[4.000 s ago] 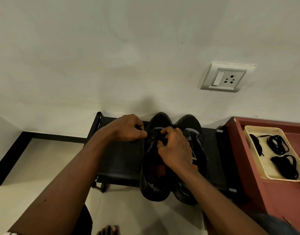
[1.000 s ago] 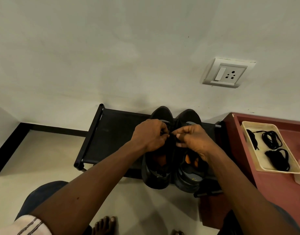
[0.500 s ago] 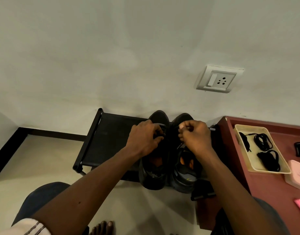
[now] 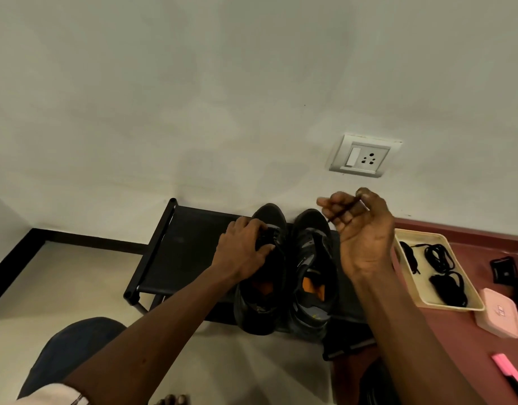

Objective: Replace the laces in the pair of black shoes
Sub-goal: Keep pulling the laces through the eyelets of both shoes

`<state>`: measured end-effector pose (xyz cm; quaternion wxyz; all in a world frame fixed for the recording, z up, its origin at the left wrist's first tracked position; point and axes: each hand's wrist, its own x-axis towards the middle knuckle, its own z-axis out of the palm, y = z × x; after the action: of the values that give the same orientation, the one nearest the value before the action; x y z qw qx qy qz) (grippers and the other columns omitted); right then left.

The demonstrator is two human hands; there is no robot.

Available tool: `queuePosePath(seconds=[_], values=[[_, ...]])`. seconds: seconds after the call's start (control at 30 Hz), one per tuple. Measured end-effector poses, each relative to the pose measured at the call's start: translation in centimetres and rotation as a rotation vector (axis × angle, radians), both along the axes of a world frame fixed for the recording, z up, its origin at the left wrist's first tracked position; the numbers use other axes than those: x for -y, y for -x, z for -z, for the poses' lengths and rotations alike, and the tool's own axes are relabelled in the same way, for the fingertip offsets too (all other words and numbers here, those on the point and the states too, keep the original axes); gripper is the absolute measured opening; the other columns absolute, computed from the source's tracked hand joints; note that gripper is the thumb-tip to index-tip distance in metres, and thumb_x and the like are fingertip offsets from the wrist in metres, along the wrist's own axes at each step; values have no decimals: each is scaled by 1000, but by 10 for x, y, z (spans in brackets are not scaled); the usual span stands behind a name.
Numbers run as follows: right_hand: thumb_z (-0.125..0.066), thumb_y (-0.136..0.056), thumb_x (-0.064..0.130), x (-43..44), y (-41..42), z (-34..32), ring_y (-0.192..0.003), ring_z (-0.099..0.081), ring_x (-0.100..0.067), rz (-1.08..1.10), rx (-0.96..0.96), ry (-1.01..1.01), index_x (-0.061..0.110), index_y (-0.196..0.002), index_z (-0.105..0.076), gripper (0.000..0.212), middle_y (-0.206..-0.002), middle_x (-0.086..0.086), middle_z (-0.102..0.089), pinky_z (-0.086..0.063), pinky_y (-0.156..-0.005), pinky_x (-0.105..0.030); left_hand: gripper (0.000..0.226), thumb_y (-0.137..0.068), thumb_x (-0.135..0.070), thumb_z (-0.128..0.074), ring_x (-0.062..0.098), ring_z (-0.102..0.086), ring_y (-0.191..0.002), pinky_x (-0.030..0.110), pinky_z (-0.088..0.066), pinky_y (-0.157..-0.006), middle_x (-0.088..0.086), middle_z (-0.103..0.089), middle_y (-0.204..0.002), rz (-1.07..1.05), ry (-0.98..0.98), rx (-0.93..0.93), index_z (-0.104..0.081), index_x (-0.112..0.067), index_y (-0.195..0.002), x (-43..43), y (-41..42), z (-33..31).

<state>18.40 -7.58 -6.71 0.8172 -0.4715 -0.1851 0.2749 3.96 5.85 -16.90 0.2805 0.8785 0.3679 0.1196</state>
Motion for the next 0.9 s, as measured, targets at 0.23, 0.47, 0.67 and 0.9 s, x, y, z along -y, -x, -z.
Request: queuePosePath(seconds=[0.23,0.47,0.67,0.9], values=[[-65,-99,20,-12,-8,52,-70,-63,-8,-108,594,735,20,-93,-76,12,-75,2,-69,-54,-67,-30,75,-91,-41,-72,32,-32,-146,54,-38,-117,8,-32,-157,-46,171,-81,-32,-24,-153,9,4,9],[-66,-97,32,-22,8,66,-87,-71,-12,-281,1144,1174,32,-108,-77,15,-99,10,-75,-59,-82,-33,75,-101,-30,-58,35,-18,-155,61,-30,-121,13,-18,-168,-85,208,-42,-17,-17,-161,21,-3,18],[-62,-97,24,-21,7,65,-76,-65,-10,-237,1125,1192,29,-87,-70,13,-84,10,-70,-52,-71,-30,74,-102,-28,-53,34,-15,-156,66,-26,-119,11,-15,-169,-140,220,-13,-11,-19,-163,26,-6,21],[-65,-98,28,-8,-5,51,-72,-65,-6,-34,885,949,29,-86,-72,14,-76,12,-69,-52,-67,-29,72,-102,-27,-52,33,-19,-155,67,-26,-119,8,-16,-169,-155,235,-6,-13,-22,-162,27,-6,21]])
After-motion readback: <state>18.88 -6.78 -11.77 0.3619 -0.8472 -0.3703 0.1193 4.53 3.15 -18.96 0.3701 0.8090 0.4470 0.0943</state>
